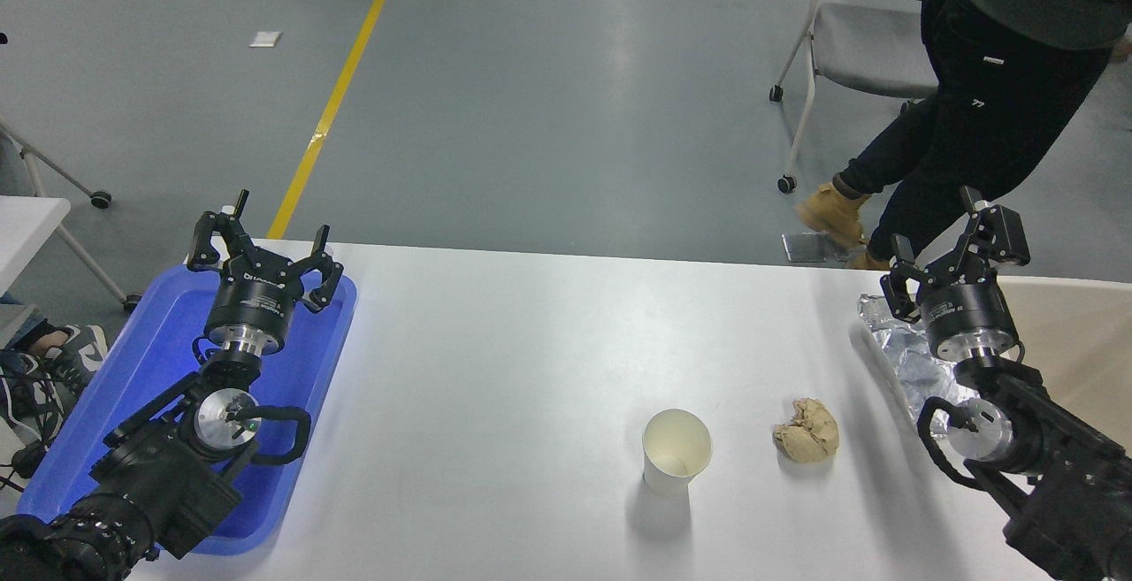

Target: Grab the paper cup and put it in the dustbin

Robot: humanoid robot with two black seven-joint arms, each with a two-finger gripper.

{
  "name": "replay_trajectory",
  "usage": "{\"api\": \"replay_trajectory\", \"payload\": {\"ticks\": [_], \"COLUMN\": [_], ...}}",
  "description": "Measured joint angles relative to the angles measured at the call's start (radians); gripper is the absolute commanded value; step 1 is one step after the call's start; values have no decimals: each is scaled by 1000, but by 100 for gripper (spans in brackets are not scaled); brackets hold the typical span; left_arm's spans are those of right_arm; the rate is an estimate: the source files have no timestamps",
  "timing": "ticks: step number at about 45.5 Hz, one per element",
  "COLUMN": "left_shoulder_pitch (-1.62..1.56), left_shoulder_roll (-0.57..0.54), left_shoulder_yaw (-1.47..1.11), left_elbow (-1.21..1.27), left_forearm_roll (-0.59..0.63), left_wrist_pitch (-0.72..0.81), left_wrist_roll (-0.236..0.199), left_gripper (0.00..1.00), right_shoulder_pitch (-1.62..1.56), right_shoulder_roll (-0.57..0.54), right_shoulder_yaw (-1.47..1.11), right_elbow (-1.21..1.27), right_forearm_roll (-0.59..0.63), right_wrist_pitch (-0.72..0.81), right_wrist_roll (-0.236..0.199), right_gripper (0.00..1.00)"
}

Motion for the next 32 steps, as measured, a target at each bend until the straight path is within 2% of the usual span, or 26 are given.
{"api": "replay_trajectory", "payload": {"ticks": [32], "left_shoulder_pitch": [0], "left_shoulder_roll": [0], "left_shoulder_yaw": [0], "left_elbow": [0], "left_forearm_roll": [0], "left_wrist_pitch": [0], "left_wrist_roll": [0], "left_gripper": [100], "right_shoulder_pitch": [-4], "right_shoulder_roll": [1], "right_shoulder_yaw": [-6], "right_elbow": [-1], "right_forearm_roll": [0], "right_wrist_pitch": [0], "right_wrist_roll": [0], "right_gripper": [100]}}
